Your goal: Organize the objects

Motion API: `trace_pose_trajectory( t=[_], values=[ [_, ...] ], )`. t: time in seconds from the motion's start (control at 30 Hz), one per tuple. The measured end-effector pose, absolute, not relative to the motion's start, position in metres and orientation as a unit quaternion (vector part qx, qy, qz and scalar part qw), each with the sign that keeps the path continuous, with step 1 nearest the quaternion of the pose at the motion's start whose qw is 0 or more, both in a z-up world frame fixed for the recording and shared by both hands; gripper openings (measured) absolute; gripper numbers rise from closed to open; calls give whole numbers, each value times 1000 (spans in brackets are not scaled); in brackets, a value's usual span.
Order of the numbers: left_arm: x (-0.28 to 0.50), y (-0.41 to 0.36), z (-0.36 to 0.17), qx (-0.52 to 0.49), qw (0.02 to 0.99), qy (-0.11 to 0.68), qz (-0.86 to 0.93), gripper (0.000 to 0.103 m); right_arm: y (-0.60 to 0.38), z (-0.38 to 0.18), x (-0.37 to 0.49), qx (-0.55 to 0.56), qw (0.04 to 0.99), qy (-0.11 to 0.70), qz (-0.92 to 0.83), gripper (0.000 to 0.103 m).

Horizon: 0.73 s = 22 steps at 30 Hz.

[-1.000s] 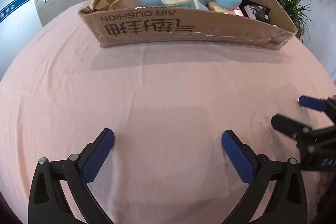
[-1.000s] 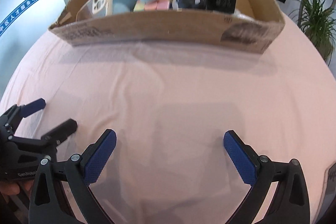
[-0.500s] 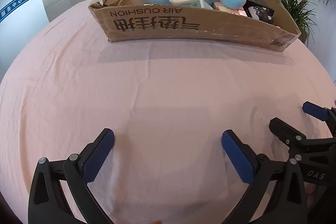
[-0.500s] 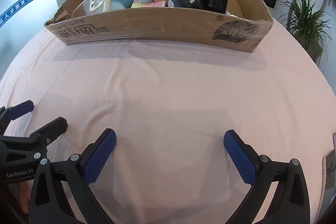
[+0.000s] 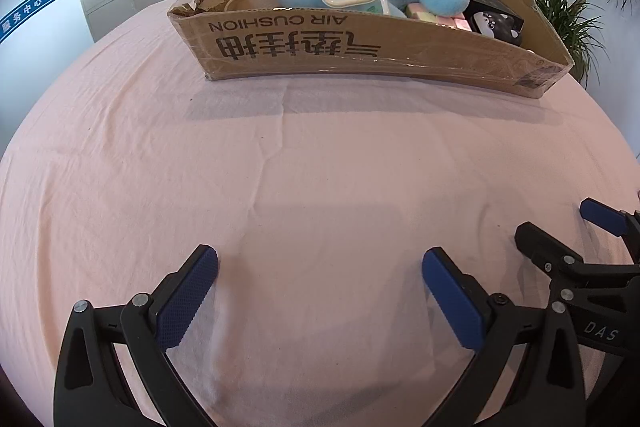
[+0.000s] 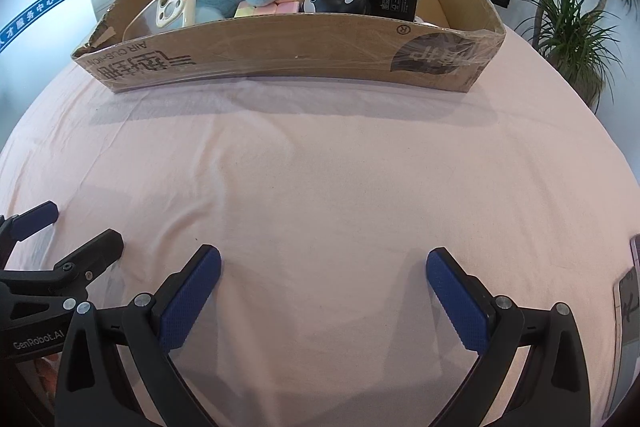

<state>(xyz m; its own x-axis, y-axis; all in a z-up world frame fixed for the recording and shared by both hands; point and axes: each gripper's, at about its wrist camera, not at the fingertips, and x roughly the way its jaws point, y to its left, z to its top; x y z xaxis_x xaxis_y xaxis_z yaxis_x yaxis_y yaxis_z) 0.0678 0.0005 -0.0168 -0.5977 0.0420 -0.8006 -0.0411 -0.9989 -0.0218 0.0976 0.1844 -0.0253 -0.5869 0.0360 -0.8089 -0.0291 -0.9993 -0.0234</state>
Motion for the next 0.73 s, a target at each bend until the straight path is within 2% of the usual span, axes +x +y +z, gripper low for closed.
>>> trace_pose_trajectory(
  t=[0.73],
  values=[
    [67,1,-17,-448,23,0,894,102,186,-24,94,-454,18,-4,891,103]
  ],
)
